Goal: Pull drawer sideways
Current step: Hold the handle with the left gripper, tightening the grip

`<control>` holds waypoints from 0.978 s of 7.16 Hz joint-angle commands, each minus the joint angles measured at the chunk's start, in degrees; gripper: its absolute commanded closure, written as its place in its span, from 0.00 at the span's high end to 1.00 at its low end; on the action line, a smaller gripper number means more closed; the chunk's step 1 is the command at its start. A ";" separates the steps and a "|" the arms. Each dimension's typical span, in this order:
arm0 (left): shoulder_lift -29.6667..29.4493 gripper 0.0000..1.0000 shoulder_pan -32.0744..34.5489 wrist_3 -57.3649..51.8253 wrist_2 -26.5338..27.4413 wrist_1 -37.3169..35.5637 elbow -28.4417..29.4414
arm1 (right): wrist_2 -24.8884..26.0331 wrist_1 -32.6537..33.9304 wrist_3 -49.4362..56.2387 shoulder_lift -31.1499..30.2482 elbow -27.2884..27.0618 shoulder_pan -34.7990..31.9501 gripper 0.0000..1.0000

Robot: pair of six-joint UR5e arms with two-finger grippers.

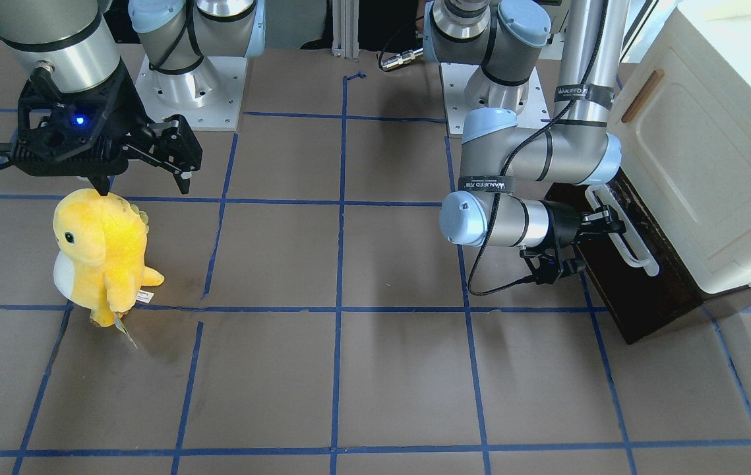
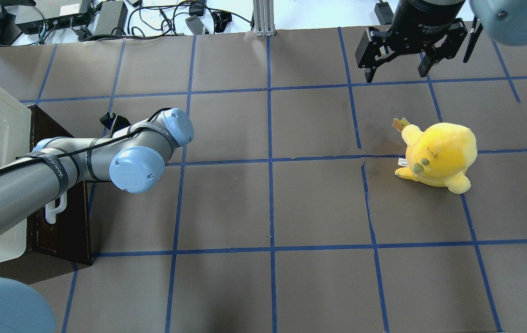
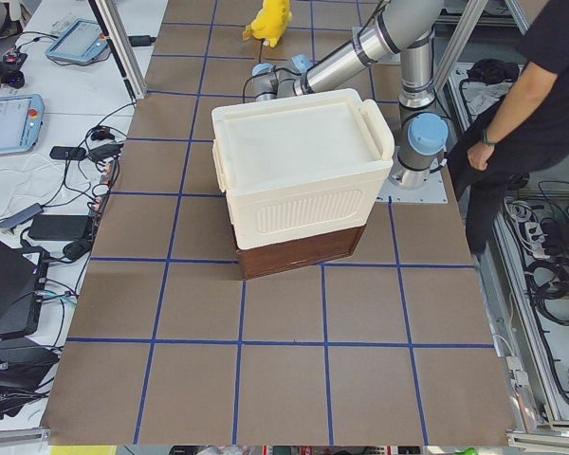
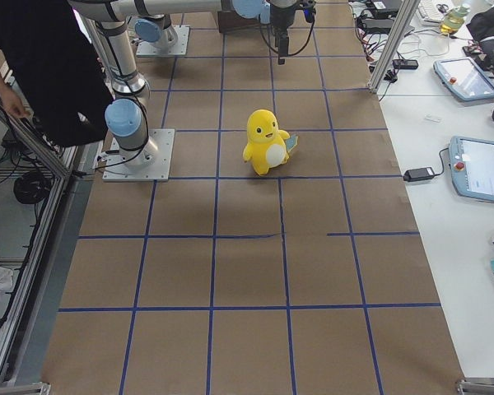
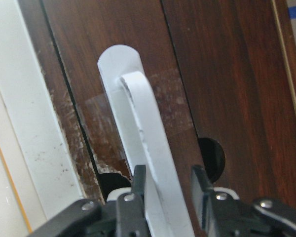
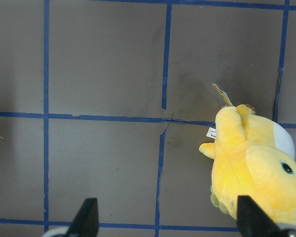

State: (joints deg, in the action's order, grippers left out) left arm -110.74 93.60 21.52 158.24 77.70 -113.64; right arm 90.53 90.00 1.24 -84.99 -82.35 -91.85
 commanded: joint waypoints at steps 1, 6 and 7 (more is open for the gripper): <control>0.09 0.35 0.00 -0.07 0.14 0.00 0.00 | 0.00 0.00 -0.01 0.00 0.00 0.00 1.00; -0.17 0.32 0.00 0.02 -0.13 0.00 0.09 | 0.00 0.00 -0.01 0.00 0.00 0.00 1.00; -0.17 0.31 0.00 0.02 -0.21 0.00 0.17 | 0.00 0.00 -0.01 0.00 0.00 0.00 1.00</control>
State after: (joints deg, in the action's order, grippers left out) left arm -110.86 93.60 21.52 158.10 77.70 -113.56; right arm 90.53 90.00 1.23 -84.99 -82.35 -91.85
